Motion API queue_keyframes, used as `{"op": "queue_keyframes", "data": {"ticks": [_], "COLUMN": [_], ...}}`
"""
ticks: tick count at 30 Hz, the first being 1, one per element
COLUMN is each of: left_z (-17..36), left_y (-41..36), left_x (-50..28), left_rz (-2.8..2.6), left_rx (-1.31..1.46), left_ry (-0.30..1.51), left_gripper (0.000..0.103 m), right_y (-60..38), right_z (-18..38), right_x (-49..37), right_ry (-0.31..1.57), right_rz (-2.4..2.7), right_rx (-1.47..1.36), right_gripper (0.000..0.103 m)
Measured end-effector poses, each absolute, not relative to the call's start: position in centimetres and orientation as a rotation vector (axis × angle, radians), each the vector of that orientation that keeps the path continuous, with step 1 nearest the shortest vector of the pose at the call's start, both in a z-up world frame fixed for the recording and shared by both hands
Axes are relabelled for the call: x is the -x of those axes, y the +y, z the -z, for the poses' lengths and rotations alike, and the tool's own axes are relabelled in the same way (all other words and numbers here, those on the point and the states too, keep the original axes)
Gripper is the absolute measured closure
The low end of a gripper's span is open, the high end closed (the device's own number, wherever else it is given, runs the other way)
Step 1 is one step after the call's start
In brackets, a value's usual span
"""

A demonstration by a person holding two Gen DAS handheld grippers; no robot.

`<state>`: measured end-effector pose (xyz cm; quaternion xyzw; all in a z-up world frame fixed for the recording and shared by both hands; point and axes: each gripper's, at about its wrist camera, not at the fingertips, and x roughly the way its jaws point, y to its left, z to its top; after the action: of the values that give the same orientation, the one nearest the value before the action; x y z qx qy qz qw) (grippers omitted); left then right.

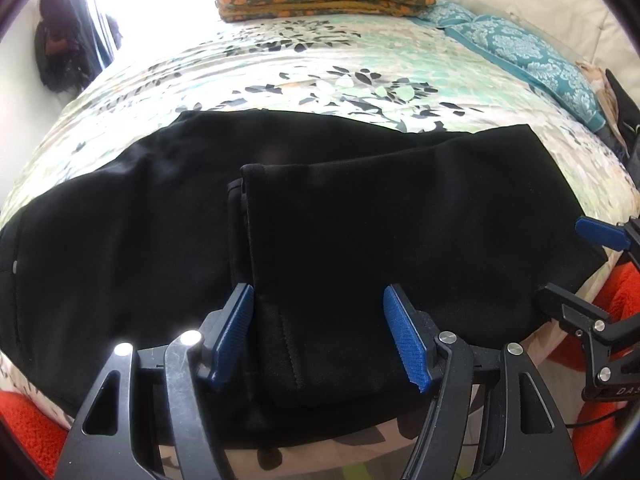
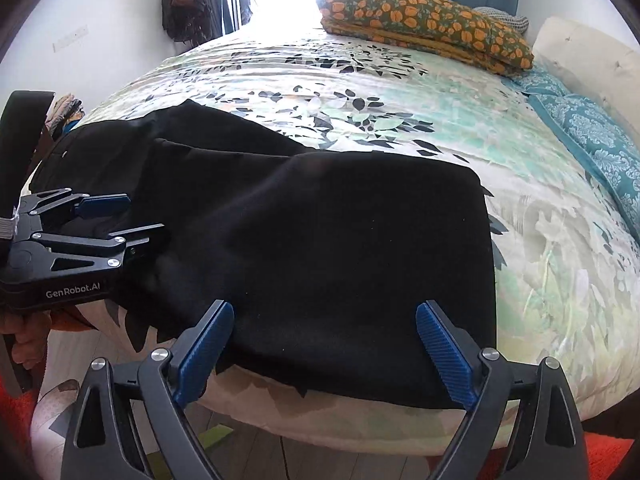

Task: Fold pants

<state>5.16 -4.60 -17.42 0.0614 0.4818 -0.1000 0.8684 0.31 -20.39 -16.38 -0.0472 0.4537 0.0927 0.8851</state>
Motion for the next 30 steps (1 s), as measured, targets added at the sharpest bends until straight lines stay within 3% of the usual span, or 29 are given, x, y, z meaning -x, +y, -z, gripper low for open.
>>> {"op": "queue_keyframes", "data": {"ticks": [8, 30], "left_z": [17.7, 15.0], "left_y": [-4.1, 0.1], "left_x": [-5.3, -5.4], "left_rz": [0.194, 0.160], "left_rx": [-0.109, 0.055], "left_ry": [1.013, 0.989], "left_gripper": [0.027, 0.028], "right_y": [-20.5, -19.6], "right_z": [14.8, 14.4], "right_x": [0.4, 0.9], "right_ry": [0.849, 0.829], "right_rz": [-0.175, -0.193], "right_rx": [0.112, 0.137], "right_gripper": [0.011, 0.011]}}
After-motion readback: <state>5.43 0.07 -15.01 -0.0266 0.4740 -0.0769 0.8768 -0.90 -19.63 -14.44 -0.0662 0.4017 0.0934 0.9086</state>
